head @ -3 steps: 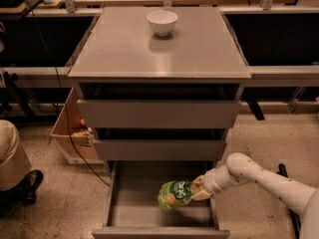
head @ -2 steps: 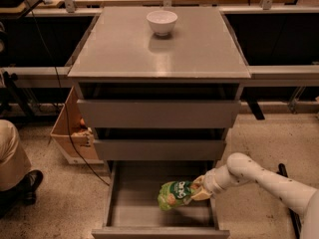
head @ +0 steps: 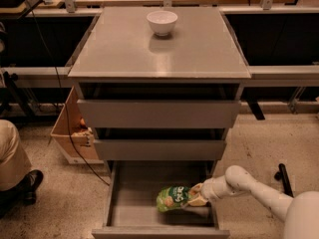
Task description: Place green rice chip bag into bottom drawer
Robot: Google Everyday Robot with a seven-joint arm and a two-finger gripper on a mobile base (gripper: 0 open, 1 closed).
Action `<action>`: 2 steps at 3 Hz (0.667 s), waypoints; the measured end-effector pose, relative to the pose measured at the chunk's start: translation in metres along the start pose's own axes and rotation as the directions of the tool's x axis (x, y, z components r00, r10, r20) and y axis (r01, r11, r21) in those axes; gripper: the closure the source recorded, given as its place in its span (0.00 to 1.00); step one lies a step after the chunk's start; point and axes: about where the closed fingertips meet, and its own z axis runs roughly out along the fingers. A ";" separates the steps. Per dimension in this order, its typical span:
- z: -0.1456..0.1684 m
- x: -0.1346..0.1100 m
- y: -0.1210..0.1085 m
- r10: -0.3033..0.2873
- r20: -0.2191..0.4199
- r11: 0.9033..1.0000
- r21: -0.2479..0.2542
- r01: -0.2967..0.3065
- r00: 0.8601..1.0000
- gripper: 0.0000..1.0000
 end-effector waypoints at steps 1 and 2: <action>0.025 0.018 -0.011 0.018 0.029 1.000 0.012 -0.019 0.999 1.00; 0.053 0.039 -0.022 0.036 0.048 0.999 0.012 -0.037 0.998 0.82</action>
Offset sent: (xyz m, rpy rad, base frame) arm 0.0278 -0.0059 -0.1121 0.0635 -0.0004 -0.0770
